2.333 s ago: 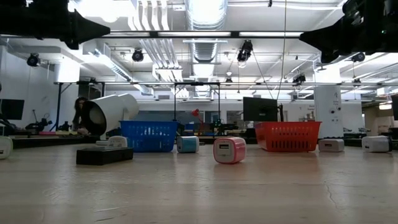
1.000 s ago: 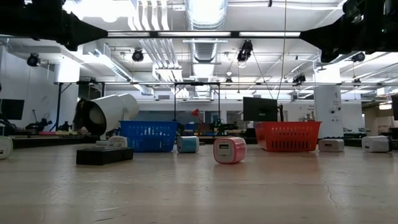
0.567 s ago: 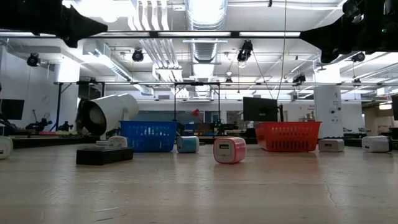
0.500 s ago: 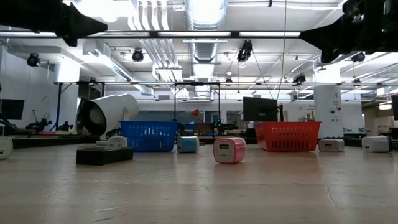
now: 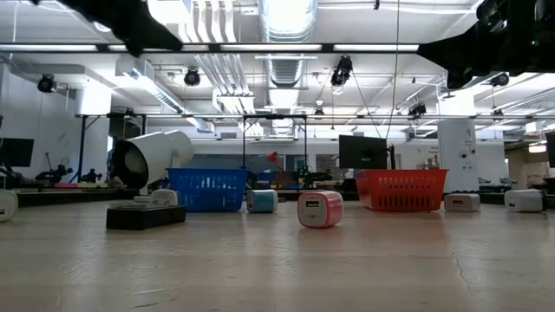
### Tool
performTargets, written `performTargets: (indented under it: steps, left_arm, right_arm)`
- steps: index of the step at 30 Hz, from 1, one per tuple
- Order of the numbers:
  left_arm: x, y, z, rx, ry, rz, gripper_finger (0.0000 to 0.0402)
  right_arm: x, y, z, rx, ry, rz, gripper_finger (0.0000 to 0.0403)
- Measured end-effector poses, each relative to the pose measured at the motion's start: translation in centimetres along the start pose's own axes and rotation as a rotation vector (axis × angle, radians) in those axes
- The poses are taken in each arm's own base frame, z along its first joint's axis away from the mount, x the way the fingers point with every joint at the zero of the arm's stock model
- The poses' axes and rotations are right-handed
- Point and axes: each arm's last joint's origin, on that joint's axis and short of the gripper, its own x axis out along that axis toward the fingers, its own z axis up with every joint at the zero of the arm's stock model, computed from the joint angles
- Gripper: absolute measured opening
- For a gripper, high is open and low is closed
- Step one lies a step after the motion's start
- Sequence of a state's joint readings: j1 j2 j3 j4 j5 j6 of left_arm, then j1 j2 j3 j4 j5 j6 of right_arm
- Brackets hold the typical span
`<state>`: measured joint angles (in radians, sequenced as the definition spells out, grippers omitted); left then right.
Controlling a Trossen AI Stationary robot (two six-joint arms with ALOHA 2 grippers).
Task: Pick & Place Office items
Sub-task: Put the pink charger adapter into the blue bin
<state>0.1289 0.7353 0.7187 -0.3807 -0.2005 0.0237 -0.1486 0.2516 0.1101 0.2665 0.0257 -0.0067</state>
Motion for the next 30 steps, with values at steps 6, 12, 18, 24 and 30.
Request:
performTargets:
  steps: [6,12,18,24,30]
  left_arm:
    - [6.1,-2.0,1.4,0.040,0.138,-0.033,0.0023]
    - [12.2,-4.1,1.7,0.114,0.300,-0.128,0.0087]
    - [16.8,-7.5,0.7,0.241,0.389,-0.369,0.0165]
    - [20.3,-10.6,-0.1,0.314,0.426,-0.555,0.0230]
    - [23.3,-14.0,-0.6,0.357,0.475,-0.616,0.0264]
  right_arm:
    - [0.0,0.0,0.0,0.000,0.000,0.000,0.0008]
    - [0.0,0.0,0.0,0.000,0.000,0.000,0.0008]
    - [0.0,0.0,0.0,-0.001,0.000,0.001,0.0008]
    - [0.0,0.0,0.0,-0.004,0.000,0.001,0.0008]
    - [0.0,0.0,0.0,-0.001,0.001,0.003,0.0008]
